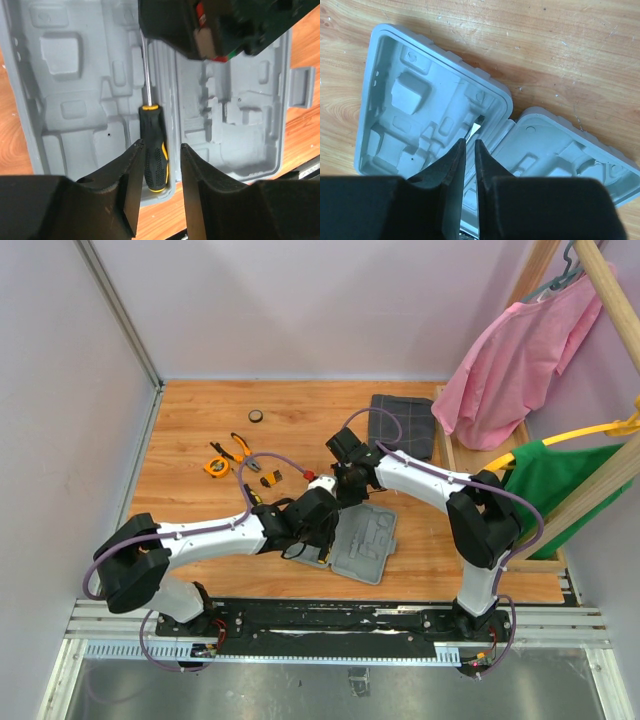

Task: Sort the tools into containers
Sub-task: Adjust the screwdriver in the storage box.

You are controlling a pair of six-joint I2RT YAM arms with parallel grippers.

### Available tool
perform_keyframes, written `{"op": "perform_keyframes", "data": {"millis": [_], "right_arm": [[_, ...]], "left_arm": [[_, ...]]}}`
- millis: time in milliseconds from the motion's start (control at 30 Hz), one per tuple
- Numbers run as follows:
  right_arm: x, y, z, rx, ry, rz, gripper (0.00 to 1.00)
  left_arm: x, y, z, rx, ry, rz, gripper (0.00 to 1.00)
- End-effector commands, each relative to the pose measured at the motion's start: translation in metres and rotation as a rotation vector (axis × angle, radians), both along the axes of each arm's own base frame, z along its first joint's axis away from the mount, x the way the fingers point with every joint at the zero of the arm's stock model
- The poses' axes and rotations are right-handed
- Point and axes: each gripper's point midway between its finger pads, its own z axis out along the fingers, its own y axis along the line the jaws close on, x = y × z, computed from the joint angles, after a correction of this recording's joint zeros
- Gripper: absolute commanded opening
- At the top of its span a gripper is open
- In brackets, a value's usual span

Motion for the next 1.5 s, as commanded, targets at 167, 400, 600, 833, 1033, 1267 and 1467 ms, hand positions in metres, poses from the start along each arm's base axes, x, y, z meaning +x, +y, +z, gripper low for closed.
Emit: {"op": "perform_keyframes", "data": {"millis": [167, 400, 600, 833, 1033, 1267, 1467], "right_arm": [[-0.003, -0.002, 0.000, -0.012, 0.020, -0.009, 0.11], [-0.003, -0.007, -0.008, -0.052, 0.031, -0.020, 0.09], [0.000, -0.003, -0.016, -0.056, 0.040, -0.006, 0.08], [0.000, -0.001, -0.022, -0.057, 0.054, -0.003, 0.08], [-0.005, -0.004, -0.029, -0.078, 0.083, -0.003, 0.07], [-0.013, -0.014, -0.036, -0.151, 0.137, 0.005, 0.03], [-0.028, -0.025, -0.056, -0.217, 0.218, 0.020, 0.02]], "left_arm": [[-0.013, 0.001, -0.018, 0.000, 0.047, -0.029, 0.34], [-0.016, -0.001, -0.033, 0.014, 0.071, -0.044, 0.31], [-0.019, 0.002, -0.039, 0.024, 0.082, -0.047, 0.28], [-0.022, 0.004, -0.046, 0.034, 0.099, -0.053, 0.24], [-0.023, 0.002, -0.048, 0.035, 0.104, -0.062, 0.22], [-0.023, 0.001, -0.052, 0.054, 0.114, -0.080, 0.20], [-0.031, 0.014, -0.067, 0.149, 0.161, -0.084, 0.18]]}}
